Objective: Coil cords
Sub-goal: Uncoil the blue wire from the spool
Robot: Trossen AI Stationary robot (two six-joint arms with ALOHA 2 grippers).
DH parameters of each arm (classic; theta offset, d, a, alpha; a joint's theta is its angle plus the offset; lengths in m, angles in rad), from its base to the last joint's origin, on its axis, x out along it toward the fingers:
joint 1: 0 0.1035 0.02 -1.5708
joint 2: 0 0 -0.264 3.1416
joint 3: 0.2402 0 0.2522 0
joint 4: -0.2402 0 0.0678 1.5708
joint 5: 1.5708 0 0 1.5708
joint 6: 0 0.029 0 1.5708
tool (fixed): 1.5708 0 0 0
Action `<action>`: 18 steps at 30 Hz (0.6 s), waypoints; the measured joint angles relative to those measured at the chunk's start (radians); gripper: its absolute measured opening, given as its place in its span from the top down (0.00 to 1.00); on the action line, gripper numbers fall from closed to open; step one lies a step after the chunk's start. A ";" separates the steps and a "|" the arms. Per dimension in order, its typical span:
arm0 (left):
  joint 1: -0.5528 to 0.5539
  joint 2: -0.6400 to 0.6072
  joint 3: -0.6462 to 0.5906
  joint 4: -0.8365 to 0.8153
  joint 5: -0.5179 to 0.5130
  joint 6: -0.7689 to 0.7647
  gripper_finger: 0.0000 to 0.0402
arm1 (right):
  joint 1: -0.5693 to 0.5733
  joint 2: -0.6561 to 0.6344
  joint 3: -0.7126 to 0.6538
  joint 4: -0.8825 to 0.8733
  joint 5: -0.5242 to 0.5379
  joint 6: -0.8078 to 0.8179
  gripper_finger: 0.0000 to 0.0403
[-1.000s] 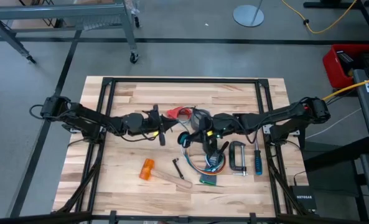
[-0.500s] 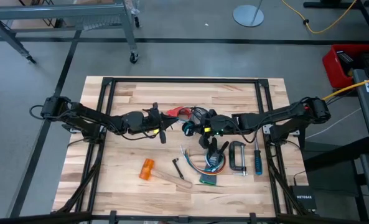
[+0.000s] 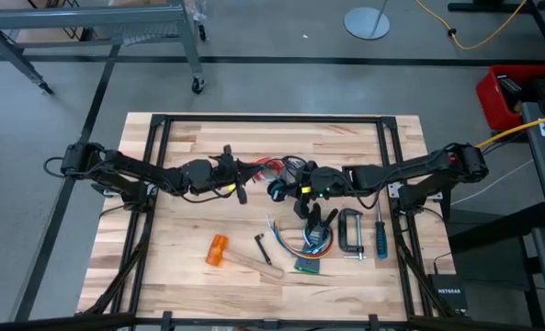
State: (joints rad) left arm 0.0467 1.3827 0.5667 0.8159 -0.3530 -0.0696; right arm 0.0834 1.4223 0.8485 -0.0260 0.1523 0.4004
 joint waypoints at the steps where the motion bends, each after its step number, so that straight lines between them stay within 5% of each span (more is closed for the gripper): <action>1: 0.006 0.000 0.000 0.001 0.015 0.000 1.00 | 0.000 0.000 0.000 0.005 -0.005 0.000 0.89; 8: 0.020 0.000 0.001 0.040 0.094 -0.006 1.00 | 0.002 0.004 -0.006 0.184 -0.130 -0.009 0.89; 18: 0.017 0.005 0.002 0.142 0.152 -0.039 1.00 | 0.001 0.013 -0.002 0.162 -0.115 -0.005 0.89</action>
State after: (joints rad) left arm 0.0641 1.3876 0.5682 0.9581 -0.2012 -0.1083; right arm 0.0841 1.4353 0.8467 0.1364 0.0372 0.3955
